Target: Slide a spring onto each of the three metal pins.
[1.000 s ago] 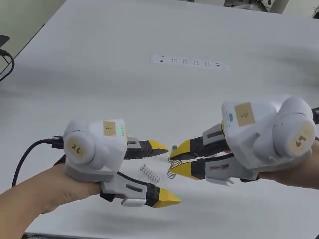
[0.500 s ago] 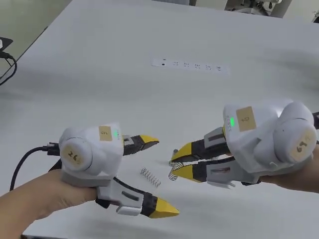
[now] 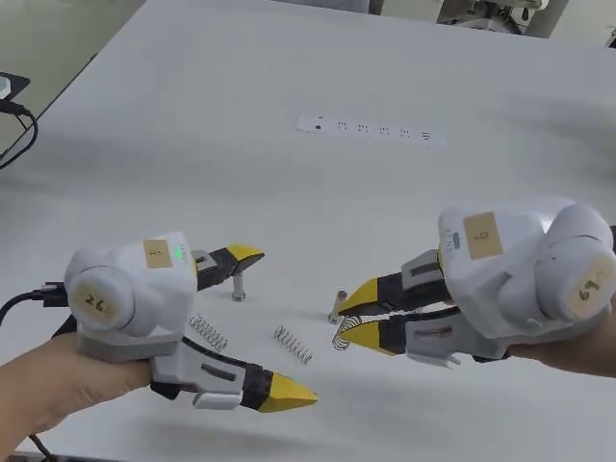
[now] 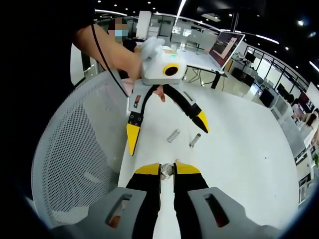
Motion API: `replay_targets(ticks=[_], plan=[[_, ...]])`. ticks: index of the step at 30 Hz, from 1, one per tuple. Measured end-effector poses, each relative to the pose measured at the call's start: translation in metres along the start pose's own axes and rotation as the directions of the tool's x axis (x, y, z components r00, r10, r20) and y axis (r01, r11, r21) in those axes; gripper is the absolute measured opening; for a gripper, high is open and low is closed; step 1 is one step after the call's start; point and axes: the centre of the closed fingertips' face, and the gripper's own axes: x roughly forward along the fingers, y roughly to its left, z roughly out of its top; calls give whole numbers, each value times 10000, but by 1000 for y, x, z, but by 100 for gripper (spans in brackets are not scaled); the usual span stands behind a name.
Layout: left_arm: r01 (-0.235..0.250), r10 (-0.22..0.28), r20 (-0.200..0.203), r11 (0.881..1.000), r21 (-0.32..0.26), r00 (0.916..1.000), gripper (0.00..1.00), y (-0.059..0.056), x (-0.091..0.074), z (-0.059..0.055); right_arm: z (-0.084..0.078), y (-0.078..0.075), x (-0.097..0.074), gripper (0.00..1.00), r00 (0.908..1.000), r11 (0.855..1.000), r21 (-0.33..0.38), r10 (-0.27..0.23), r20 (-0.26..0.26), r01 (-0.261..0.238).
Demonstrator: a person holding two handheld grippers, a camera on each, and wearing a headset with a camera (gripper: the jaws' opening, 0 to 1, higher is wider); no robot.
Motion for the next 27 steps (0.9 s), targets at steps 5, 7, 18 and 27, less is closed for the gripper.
replay_targets(ticks=[5, 7, 18, 27], plan=[[-175, 175, -21, 9998, -27, 9998, 98, 3, -2, -1, -2, 0, 0, 6, 10000, 10000, -50, -74, -40, 74], [-231, 231, -75, 9997, -35, 9997, 98, 3, -3, -4, -4, -1, -1, 6, 9999, 9999, -32, -103, -73, 102], [-591, 589, -60, 9980, -227, 9982, 98, 7, -10, -7, -15, -3, -7, 6, 9994, 9994, 213, -275, -229, 280], [-1038, 1032, -157, 9937, -422, 9945, 98, 16, -22, -15, -28, -9, -15, 6, 9977, 9975, 434, -536, -420, 554]])
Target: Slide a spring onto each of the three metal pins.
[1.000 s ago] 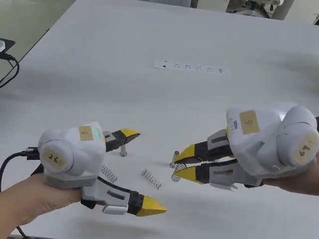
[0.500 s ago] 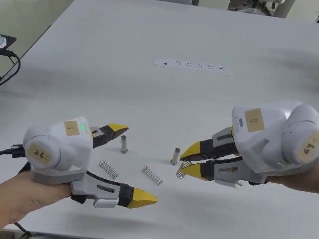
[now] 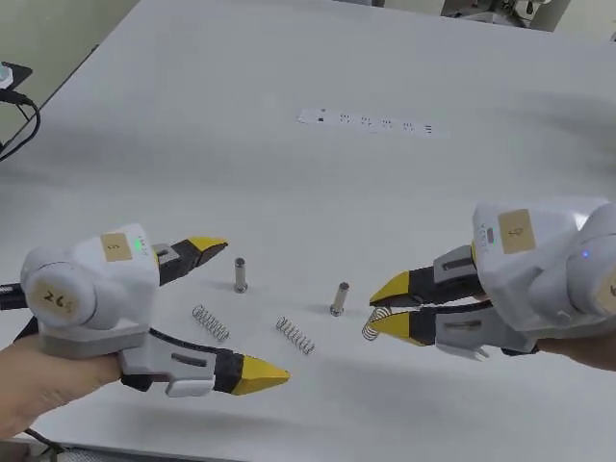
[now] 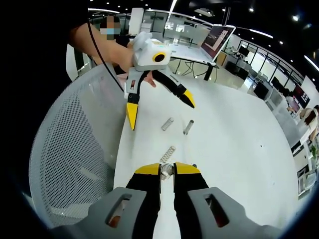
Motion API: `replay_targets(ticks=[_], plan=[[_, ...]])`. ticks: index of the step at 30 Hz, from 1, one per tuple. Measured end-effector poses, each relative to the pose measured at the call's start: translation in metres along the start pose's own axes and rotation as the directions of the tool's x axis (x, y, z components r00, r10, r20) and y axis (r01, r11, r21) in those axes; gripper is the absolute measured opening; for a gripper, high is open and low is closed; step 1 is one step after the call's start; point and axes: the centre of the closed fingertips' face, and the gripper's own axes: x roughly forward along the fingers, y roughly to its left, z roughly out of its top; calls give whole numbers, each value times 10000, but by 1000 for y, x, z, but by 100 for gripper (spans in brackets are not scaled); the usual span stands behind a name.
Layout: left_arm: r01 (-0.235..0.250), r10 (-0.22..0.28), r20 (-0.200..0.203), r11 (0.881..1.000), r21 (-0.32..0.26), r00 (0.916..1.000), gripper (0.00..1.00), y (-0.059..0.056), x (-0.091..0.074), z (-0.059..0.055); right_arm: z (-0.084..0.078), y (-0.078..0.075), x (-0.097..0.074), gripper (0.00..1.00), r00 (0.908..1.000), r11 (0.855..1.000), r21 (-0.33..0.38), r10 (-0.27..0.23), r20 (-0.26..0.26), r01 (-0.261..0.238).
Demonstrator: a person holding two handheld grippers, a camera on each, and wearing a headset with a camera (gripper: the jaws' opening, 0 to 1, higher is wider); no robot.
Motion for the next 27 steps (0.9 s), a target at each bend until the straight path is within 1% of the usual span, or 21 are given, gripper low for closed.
replay_targets(ticks=[1, 2, 5, 8, 11, 14, 16, 21, 24, 27], plan=[[-101, 101, 51, 9999, -133, 9999, 98, 2, -1, -1, -1, -1, -1, 6, 10000, 10000, 30, -34, -5, 34], [-165, 166, 66, 9998, -127, 9998, 98, 4, -2, -1, -2, -2, -2, 6, 10000, 10000, 75, -60, -23, 60], [-231, 230, -63, 9996, -160, 9997, 98, 5, -3, -5, -5, -6, -6, 6, 9998, 9997, 167, -182, -51, 183], [-285, 284, -71, 9995, -168, 9996, 98, 6, -3, -6, -10, -15, -12, 6, 9989, 9984, 337, -458, -107, 462], [-316, 315, -46, 9993, -208, 9995, 98, 7, -4, -6, -15, -21, -18, 6, 9977, 9968, 441, -662, -140, 667], [-273, 271, -194, 9996, -108, 9994, 98, 7, -4, -11, -20, -25, -23, 6, 9964, 9952, 531, -817, -214, 827], [-216, 213, -223, 9997, -149, 9995, 98, 7, -4, -13, -22, -27, -26, 6, 9957, 9943, 568, -891, -269, 905], [-239, 237, -93, 9995, -191, 9997, 98, 10, -5, -8, -31, -33, -31, 6, 9934, 9913, 728, -1071, -417, 1099], [-228, 226, -106, 9996, -142, 9997, 98, 10, -6, -7, -36, -37, -34, 6, 9916, 9891, 807, -1192, -502, 1230], [-176, 174, -137, 9997, -142, 9998, 98, 10, -6, -8, -40, -45, -39, 6, 9886, 9859, 860, -1386, -595, 1434]])
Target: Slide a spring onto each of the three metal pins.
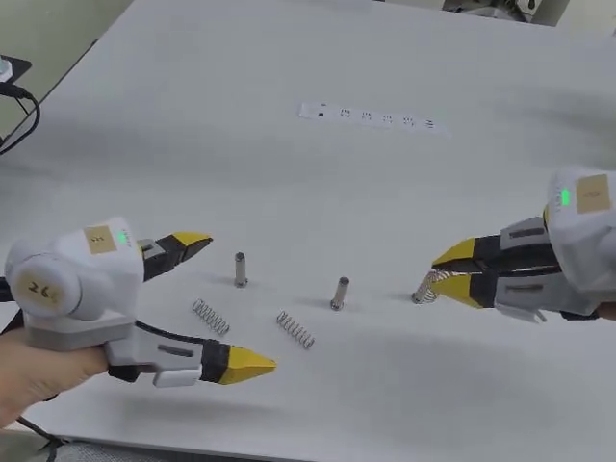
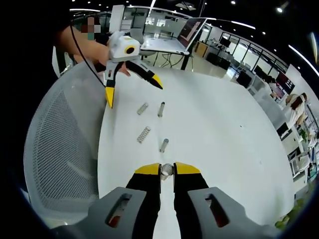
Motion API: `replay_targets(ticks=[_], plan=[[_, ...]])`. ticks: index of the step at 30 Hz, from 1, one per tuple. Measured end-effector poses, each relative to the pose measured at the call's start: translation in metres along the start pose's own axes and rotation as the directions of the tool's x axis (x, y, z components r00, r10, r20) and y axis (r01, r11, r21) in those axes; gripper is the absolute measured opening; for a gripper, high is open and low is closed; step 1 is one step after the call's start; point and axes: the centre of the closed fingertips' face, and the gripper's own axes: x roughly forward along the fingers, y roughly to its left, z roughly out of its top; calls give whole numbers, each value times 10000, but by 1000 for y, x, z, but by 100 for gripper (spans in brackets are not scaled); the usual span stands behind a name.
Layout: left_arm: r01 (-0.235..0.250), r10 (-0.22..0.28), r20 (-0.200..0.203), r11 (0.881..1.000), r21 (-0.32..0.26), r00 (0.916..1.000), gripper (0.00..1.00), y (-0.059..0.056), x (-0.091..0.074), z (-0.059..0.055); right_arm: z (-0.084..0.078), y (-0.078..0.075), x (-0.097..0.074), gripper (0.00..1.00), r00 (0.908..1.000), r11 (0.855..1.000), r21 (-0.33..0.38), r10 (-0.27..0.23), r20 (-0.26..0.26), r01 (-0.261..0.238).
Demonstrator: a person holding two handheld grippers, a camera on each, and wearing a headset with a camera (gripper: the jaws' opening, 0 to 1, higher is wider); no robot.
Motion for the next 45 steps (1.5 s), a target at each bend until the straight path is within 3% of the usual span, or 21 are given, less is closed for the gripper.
replay_targets(ticks=[10, 20, 34, 45], plan=[[-66, 65, -69, 9999, -106, 10000, 98, 3, -5, -2, -9, -24, -4, 6, 9988, 9989, 138, -448, -200, 451], [-268, 267, -86, 9995, -147, 9996, 98, 7, -10, -3, -15, -39, 1, 6, 9980, 9981, 288, -537, -333, 546], [-330, 321, -309, 9990, -307, 9990, 98, 11, -16, -10, -23, -46, 12, 6, 9978, 9957, 736, -528, -406, 557], [-601, 602, 15, 9976, -333, 9982, 98, 14, -19, -3, -32, -47, 21, 6, 9973, 9942, 934, -486, -550, 536]])
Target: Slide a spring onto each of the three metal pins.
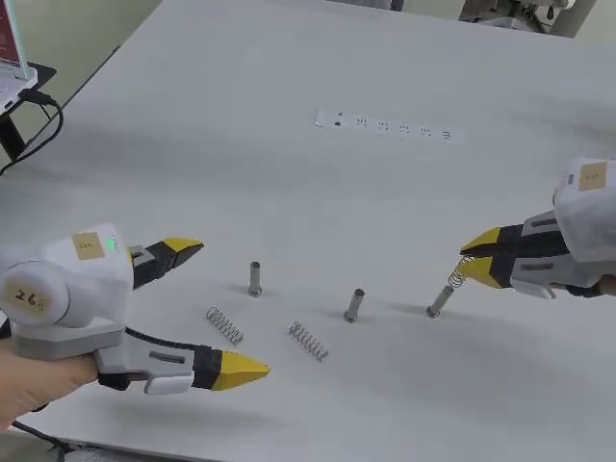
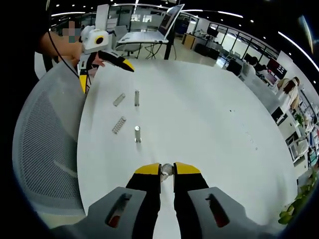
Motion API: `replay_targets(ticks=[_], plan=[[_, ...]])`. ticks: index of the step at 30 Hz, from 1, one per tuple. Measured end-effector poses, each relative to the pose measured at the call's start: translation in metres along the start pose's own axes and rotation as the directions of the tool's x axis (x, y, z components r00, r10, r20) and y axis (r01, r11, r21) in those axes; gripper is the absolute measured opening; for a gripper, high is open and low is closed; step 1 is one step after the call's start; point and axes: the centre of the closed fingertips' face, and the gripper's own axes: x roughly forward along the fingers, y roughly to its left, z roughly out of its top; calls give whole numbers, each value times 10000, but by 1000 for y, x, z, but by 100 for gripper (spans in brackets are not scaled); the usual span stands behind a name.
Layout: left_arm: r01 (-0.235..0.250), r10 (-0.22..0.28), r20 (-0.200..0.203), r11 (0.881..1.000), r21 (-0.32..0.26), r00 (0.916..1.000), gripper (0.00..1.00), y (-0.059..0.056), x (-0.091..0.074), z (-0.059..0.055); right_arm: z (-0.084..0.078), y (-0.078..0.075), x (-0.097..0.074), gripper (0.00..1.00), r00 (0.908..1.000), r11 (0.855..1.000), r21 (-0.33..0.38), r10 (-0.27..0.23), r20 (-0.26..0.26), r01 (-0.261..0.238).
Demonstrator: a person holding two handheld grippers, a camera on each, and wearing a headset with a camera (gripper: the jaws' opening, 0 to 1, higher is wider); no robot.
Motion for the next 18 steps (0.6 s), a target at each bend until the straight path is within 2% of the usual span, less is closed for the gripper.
replay_targets(ticks=[6, 18], plan=[[-10, 11, 111, 10000, -51, 9999, 98, 0, 0, 2, -3, -1, 2, 6, 9999, 9999, 111, -112, 23, 112], [31, -32, -58, 10000, -94, 10000, 98, -2, -2, -4, -5, -2, 7, 6, 10000, 9995, 306, -70, -4, 70]])
